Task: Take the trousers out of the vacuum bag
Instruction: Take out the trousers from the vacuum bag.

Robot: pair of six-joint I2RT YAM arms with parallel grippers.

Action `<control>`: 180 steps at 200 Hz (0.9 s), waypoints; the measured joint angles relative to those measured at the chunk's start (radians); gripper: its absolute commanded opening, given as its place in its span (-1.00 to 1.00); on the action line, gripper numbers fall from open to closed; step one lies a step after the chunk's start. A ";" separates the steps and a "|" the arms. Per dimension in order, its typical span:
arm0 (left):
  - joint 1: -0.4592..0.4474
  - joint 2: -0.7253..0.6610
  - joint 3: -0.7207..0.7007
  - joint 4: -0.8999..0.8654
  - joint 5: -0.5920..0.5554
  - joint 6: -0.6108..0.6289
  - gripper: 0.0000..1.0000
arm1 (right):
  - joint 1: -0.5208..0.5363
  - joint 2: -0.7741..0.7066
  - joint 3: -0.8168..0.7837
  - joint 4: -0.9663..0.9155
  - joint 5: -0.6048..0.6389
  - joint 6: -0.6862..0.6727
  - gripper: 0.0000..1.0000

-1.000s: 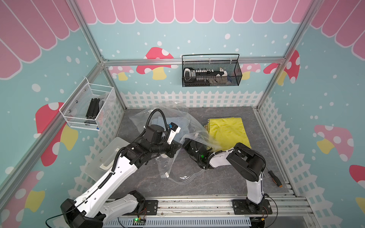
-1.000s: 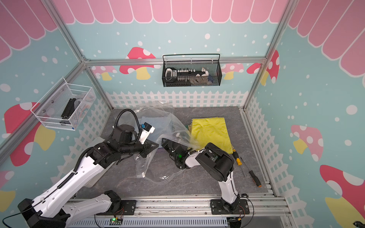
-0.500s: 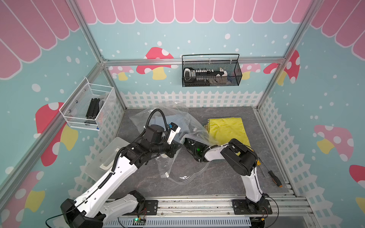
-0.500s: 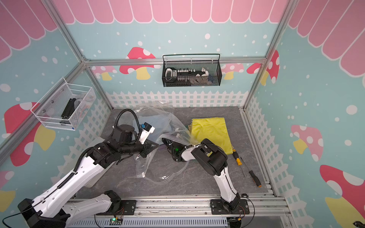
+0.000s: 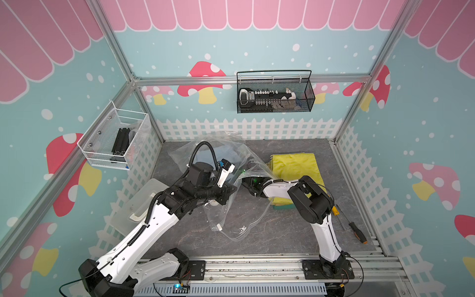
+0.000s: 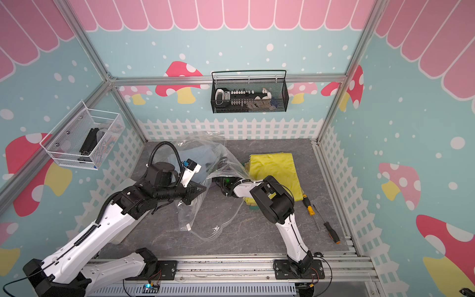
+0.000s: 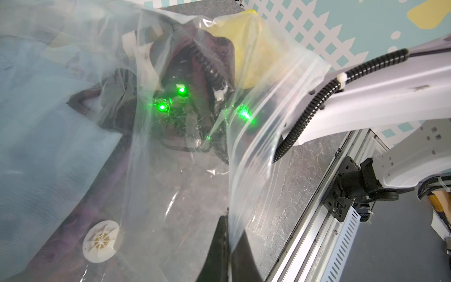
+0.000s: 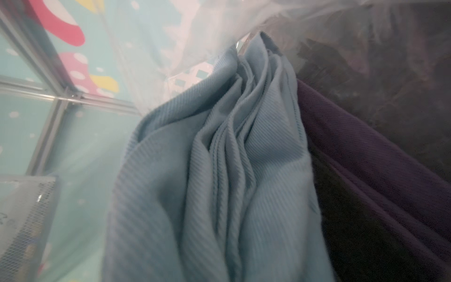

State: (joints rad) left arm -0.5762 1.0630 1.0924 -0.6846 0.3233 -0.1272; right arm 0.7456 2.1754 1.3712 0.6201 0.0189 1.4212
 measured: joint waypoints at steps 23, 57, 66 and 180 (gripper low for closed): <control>0.000 -0.018 0.000 0.002 -0.015 0.000 -1.00 | -0.003 0.000 0.000 0.059 -0.060 -0.007 -1.00; 0.000 -0.032 0.000 0.003 -0.029 0.000 -1.00 | -0.004 0.000 0.001 0.163 -0.146 -0.006 -1.00; 0.000 -0.033 0.000 0.005 -0.035 0.000 -1.00 | -0.004 0.000 0.001 0.187 -0.166 -0.006 -1.00; 0.022 -0.053 -0.006 0.010 -0.059 -0.003 -1.00 | -0.002 -0.086 -0.177 0.436 -0.304 0.067 -1.00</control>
State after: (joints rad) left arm -0.5545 1.0103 1.0866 -0.6750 0.2646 -0.1307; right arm 0.7437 2.0892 1.1942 1.0557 -0.2855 1.4879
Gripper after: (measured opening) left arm 0.049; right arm 0.194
